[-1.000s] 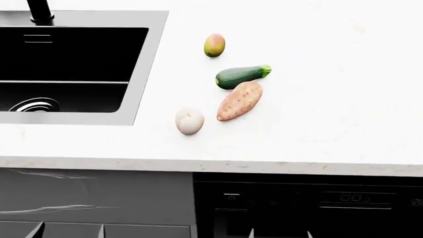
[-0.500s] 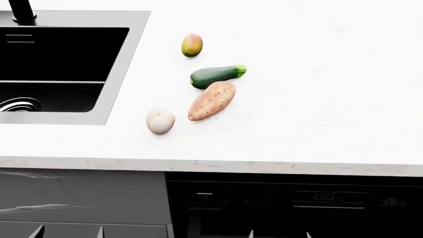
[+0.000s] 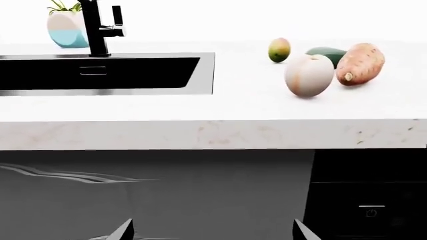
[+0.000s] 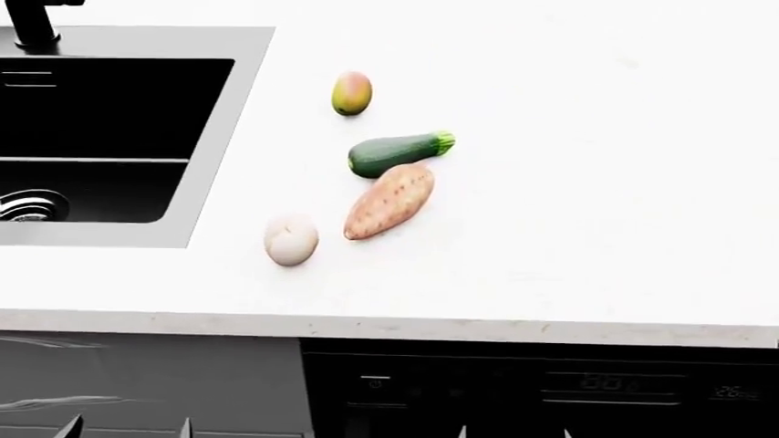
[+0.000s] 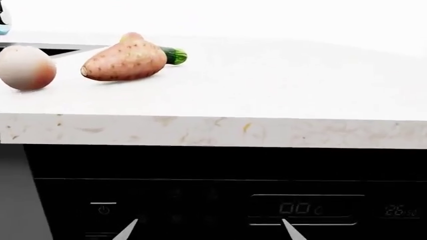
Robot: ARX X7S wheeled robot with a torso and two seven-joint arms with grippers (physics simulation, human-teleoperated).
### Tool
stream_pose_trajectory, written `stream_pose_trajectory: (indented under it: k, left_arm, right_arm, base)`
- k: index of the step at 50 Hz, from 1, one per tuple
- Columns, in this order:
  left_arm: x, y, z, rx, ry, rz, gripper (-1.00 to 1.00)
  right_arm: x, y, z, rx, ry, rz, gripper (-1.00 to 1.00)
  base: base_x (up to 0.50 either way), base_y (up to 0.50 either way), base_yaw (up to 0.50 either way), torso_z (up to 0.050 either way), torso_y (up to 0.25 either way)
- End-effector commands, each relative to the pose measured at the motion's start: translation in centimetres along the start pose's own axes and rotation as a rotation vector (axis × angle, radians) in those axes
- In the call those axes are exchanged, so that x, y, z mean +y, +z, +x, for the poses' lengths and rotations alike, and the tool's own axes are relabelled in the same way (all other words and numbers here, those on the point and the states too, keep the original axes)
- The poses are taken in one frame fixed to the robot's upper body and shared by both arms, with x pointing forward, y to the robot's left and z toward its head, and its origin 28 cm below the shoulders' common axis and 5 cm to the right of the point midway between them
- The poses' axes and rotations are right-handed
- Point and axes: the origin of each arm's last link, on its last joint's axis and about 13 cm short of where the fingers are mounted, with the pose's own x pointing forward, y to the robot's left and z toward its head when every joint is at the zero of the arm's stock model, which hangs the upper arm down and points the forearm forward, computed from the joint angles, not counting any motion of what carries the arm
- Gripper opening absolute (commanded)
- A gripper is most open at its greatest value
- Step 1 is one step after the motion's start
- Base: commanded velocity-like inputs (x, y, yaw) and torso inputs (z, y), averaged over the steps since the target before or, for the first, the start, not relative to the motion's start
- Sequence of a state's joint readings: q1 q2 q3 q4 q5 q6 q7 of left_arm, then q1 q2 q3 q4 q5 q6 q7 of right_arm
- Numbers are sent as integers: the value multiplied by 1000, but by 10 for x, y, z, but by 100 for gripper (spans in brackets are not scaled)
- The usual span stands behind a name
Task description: There is a mixed pile of frozen fruits and vegetables on the counter. Locate all the frozen vegetables and place the items in a bowl on the counter. Take all the frozen fruits and defrost them in a running sink.
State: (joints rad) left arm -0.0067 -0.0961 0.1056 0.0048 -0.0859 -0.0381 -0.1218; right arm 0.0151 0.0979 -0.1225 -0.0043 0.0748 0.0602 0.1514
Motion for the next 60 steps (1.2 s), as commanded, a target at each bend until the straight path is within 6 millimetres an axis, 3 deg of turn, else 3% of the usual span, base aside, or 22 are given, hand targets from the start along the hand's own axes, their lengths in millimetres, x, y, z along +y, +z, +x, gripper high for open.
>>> stream_pose_trajectory:
  k: [1,8,11,17,19,26,28,31,36,43,45,49,53,60]
  left_arm:
    - [0,1,0,-16,-9,2,100]
    - [-1,2,-1,-22,-9,2,100]
    - [-3,16,-8,-61,-54,6,100]
    - [11,60,-8,-1,-60,-26,100]
    - [17,85,-10,-27,-68,21,100]
    - [28,138,-12,3,-117,25,100]
    - [36,161,-12,4,-145,23,100]
    - [47,190,-14,2,-181,-6,100]
    - [68,225,-8,-10,-177,45,100]
    - [79,239,-6,27,-211,92,100]
    - [85,244,-4,39,-211,182,100]
    - [114,255,0,66,-130,285,100]
    - [125,259,-1,105,-106,295,100]
    - [132,266,-7,134,-80,282,100]
  right_arm:
    - [0,0,0,3,-7,-1,100]
    - [-1,2,-1,-6,-11,0,100]
    - [-6,13,-6,-19,-43,4,100]
    - [-25,77,-9,-110,-81,-11,100]
    - [-35,102,-8,-130,-112,-32,100]
    - [-49,150,-11,-156,-98,-58,100]
    - [-55,177,-16,-179,-75,-27,100]
    - [-67,200,-17,-176,-101,-31,100]
    - [-83,226,-18,-149,-108,-89,100]
    - [-98,252,-19,-125,-90,-70,100]
    - [-105,257,-20,-141,-68,-153,100]
    - [-135,277,-21,-125,-139,-265,100]
    - [-142,295,-22,-166,-98,-381,100]
    - [-142,301,-15,-105,-40,-276,100]
  base:
    - [273,0,0,0,0]
    - [176,0,0,0,0]
    - [0,0,0,0,0]
    - [0,0,0,0,0]
    - [0,0,0,0,0]
    - [0,0,0,0,0]
    - [0,0,0,0,0]
    - [0,0,0,0,0]
    - [0,0,0,0,0]
    - [0,0,0,0,0]
    - [0,0,0,0,0]
    - [0,0,0,0,0]
    - [0,0,0,0,0]
    - [0,0,0,0,0]
